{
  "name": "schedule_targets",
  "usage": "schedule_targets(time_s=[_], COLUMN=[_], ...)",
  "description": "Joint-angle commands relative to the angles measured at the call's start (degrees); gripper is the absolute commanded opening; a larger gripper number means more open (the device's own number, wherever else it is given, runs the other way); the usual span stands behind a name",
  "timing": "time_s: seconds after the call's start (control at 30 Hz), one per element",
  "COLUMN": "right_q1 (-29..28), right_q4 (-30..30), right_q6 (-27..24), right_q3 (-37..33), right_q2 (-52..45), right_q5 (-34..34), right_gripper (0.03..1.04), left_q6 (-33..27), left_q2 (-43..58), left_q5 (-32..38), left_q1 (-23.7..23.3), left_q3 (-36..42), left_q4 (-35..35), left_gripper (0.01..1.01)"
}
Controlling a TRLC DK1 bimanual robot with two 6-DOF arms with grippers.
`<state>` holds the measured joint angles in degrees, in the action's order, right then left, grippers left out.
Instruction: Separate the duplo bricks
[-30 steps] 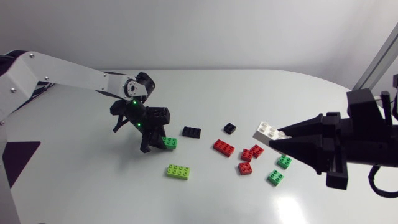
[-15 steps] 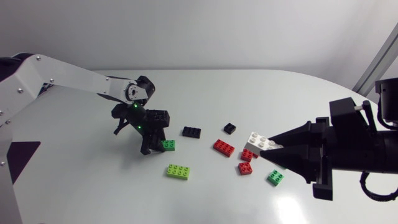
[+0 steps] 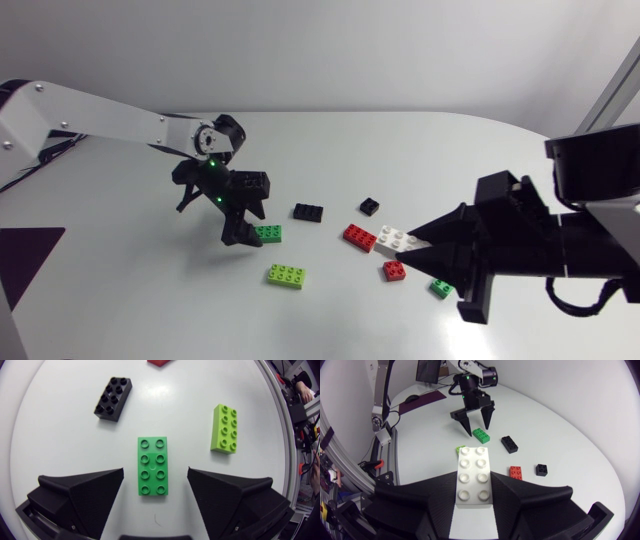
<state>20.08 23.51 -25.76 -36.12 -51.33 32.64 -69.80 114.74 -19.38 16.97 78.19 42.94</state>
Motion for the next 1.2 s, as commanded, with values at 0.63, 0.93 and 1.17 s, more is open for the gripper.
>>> schedule_targets(time_s=[0.63,0.93,1.17], right_q1=[14.03,16.05,17.37], right_q4=[-20.69,-24.65,-26.06], right_q6=[0.71,0.71,1.06], right_q3=[-0.44,-3.78,-4.57], right_q2=[-31.81,-42.1,-45.7], right_q5=[-14.01,-16.82,-19.02], right_gripper=[0.31,0.32,0.45], left_q6=[7.31,9.07,11.0], left_q2=[-25.53,-31.51,-33.97], left_q5=[-1.98,-1.98,-1.98], left_q1=[1.66,1.66,0.87], left_q3=[-10.43,-14.65,-16.93], left_q4=[-0.22,-1.45,-3.39], left_gripper=[0.982,0.982,0.982])
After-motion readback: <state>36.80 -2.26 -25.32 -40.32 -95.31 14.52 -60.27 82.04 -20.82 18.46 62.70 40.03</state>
